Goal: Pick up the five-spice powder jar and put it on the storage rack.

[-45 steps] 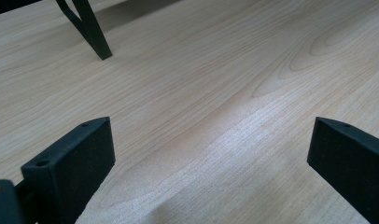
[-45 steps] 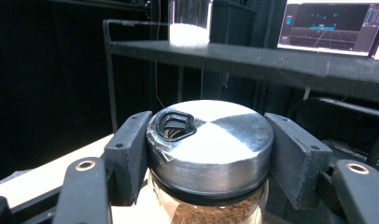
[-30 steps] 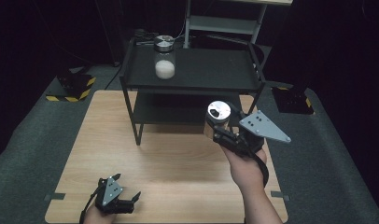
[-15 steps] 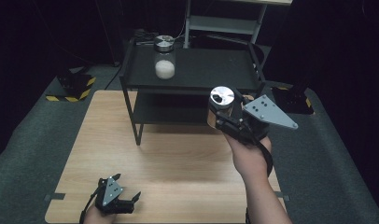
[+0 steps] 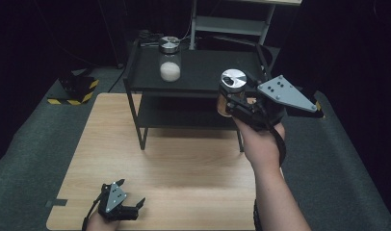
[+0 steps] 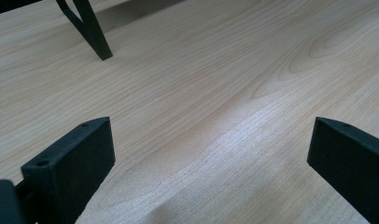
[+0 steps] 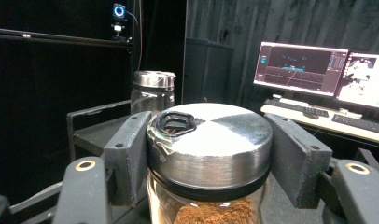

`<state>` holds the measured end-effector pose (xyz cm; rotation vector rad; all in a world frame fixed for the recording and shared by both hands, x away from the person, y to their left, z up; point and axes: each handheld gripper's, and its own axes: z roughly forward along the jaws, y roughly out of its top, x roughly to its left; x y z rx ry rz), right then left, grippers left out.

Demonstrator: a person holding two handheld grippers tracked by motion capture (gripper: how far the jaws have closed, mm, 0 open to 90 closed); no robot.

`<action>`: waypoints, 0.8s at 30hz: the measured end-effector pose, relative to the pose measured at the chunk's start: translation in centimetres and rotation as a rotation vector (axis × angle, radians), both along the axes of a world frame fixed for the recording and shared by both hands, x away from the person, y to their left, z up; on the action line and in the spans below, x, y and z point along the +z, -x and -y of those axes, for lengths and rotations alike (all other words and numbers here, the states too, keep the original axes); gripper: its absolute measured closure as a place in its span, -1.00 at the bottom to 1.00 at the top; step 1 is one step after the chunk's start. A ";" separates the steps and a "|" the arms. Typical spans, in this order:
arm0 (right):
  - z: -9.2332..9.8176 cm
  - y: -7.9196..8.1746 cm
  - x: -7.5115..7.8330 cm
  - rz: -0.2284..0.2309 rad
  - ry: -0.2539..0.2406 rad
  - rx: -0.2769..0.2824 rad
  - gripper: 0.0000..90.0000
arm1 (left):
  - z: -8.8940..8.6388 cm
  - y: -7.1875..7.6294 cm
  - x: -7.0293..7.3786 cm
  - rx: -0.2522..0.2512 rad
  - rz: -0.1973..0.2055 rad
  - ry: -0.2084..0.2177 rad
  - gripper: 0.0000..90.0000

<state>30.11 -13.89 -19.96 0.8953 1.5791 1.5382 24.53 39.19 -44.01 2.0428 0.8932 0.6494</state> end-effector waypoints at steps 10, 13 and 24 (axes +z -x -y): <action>-0.6 -2.0 1.2 -0.009 -0.002 -0.025 -0.22 | 0.0 0.0 0.0 0.000 0.001 -0.003 -0.98; -0.8 -2.6 1.6 -0.009 0.003 -0.036 -0.22 | 0.0 0.0 0.0 0.001 0.000 -0.001 -0.98; -1.7 -5.0 2.1 -0.016 -0.005 -0.063 -0.22 | -0.1 0.1 0.0 0.004 0.001 0.005 -0.98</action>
